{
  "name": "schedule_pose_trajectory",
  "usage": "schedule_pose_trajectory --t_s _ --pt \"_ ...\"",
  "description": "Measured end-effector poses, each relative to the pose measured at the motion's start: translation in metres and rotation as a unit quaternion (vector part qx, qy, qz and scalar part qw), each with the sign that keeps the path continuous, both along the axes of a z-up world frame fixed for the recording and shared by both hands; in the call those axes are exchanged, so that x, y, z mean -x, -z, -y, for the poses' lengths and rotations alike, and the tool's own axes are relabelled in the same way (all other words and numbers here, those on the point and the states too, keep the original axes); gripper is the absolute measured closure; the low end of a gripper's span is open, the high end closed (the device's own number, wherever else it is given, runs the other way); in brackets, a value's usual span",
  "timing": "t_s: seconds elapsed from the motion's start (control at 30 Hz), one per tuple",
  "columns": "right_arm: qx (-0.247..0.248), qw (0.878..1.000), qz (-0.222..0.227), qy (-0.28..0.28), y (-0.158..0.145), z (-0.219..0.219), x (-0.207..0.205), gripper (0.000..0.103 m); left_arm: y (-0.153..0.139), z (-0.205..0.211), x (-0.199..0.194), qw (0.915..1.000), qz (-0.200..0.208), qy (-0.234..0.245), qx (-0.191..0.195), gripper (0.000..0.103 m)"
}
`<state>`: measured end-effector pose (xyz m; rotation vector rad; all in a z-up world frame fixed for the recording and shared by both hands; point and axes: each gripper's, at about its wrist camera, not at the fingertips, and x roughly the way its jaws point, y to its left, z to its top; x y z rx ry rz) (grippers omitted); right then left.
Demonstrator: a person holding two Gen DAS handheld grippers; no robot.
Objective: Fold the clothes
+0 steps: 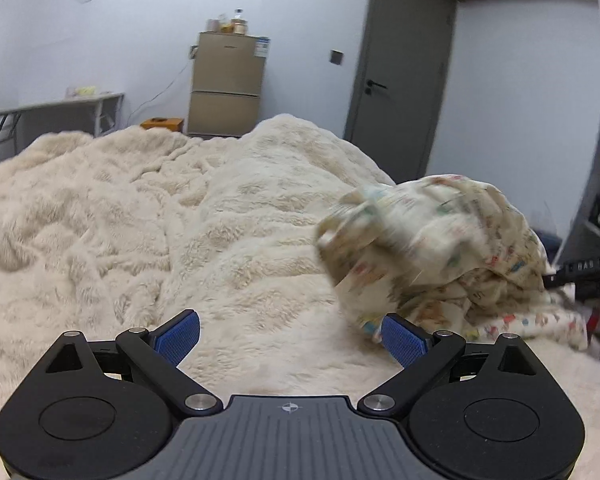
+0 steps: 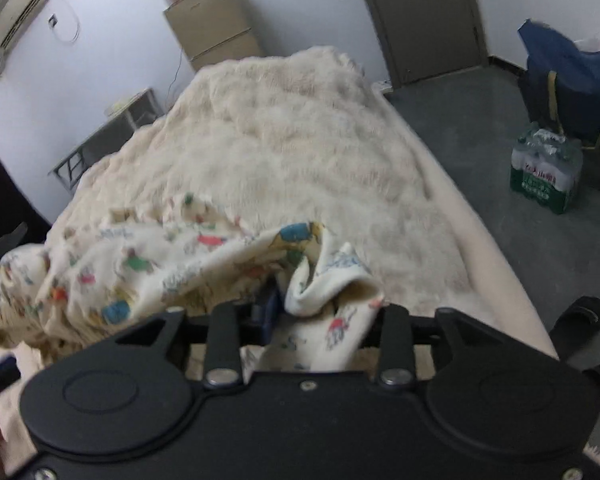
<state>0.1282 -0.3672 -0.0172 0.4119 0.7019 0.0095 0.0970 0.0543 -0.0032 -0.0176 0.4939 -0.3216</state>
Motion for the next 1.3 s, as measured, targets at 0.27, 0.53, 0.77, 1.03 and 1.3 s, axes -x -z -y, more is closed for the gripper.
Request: schedule_pose_trajectory --t_s 0.27,0.53,0.77,1.03,1.3 --pt "0.027 0.995 0.072 -0.069 -0.035 -0.019 0.025 0.044 -0.015 0.078 0.027 0.9852 0.084 0.052 -0.14 0.008" --pt "0.055 0.987 0.104 -0.109 -0.044 -0.031 0.039 0.038 0.003 0.09 0.019 0.9867 0.051 0.051 -0.145 0.008" --pt "0.198 0.949 0.098 -0.223 -0.058 -0.081 0.066 0.037 0.006 0.088 0.018 0.9888 0.044 0.037 -0.138 0.008" --pt "0.262 0.917 0.084 -0.289 -0.073 -0.111 0.095 0.044 0.008 0.085 0.02 0.989 0.046 0.035 -0.136 0.008" --pt "0.25 0.911 0.123 -0.305 -0.095 -0.119 0.106 0.045 0.008 0.085 0.021 0.9893 0.048 0.034 -0.133 0.008"
